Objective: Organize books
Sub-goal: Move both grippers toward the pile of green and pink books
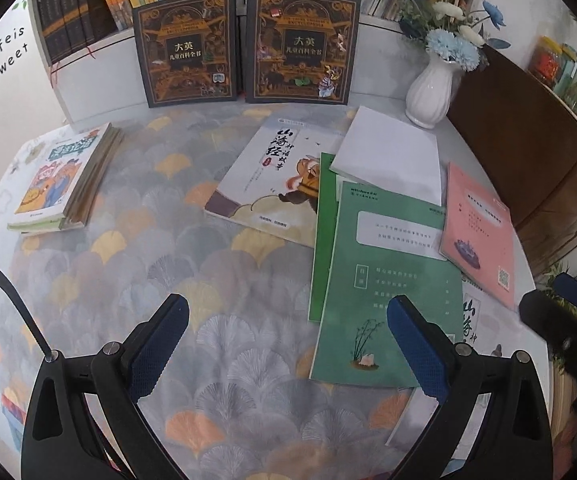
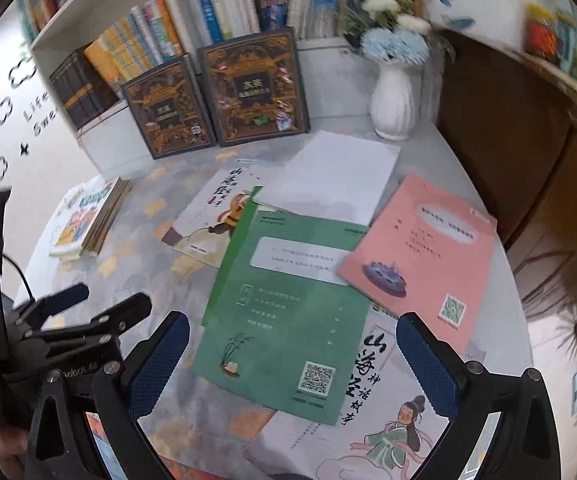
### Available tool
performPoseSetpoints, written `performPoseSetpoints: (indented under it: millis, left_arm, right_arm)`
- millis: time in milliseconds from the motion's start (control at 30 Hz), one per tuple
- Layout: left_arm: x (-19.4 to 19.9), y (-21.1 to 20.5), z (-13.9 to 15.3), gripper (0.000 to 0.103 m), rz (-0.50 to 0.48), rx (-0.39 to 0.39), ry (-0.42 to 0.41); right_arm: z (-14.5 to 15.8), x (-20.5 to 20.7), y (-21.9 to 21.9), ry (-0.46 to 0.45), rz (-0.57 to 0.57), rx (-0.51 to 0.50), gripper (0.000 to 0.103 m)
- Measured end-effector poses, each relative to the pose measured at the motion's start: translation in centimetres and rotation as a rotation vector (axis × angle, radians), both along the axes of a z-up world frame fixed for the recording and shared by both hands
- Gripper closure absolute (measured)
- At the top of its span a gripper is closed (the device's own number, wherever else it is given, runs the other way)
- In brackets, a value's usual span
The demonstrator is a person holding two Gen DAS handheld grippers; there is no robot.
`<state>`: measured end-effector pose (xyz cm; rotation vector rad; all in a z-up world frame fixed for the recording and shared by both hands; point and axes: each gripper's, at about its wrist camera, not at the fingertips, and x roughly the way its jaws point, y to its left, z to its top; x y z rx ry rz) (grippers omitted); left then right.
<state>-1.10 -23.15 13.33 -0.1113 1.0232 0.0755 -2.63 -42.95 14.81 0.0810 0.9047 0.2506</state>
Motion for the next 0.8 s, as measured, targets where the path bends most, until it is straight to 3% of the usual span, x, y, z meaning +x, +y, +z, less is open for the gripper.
performPoseSetpoints:
  millis: [367, 633, 800]
  left_arm:
    - [-0.2, -1.0, -0.9, 0.004, -0.087, 0.031, 0.027]
    - [1.8, -4.0, -1.0, 0.004, -0.251, 0.002, 0.023]
    - [2.5, -6.5, -2.5, 0.005, -0.377, -0.065, 0.061]
  right_arm:
    - [-1.5, -0.1, -3.2, 0.008, -0.062, 0.006, 0.000]
    - [-2.6, -0.8, -6.7, 0.036, -0.195, -0.001, 0.000]
    - [-4.3, -2.5, -8.7, 0.092, -0.273, 0.010, 0.000]
